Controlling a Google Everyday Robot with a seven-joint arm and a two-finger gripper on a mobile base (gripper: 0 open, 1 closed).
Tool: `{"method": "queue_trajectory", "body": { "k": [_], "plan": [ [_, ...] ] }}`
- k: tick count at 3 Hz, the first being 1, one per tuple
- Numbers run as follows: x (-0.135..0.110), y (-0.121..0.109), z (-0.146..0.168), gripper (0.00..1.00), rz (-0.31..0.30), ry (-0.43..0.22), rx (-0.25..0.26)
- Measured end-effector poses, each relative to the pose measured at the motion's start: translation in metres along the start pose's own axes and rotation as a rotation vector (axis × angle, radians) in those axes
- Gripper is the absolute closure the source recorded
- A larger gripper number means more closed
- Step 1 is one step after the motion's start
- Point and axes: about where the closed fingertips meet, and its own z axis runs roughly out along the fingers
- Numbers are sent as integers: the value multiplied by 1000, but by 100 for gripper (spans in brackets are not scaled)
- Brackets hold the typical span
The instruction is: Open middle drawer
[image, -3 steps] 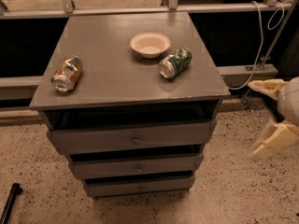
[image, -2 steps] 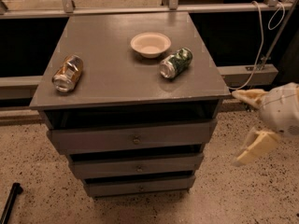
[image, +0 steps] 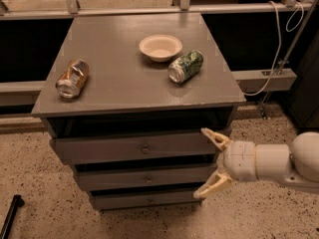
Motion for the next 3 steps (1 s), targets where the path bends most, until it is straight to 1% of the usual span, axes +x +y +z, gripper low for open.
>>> {"method": "queue_trajectory", "body": {
  "k": [1, 2, 3],
  "plan": [
    [29, 14, 25, 0, -111, -6, -15],
    [33, 15, 29, 0, -138, -5, -18],
    [39, 18, 36, 0, -119, -5, -67]
  ]
}}
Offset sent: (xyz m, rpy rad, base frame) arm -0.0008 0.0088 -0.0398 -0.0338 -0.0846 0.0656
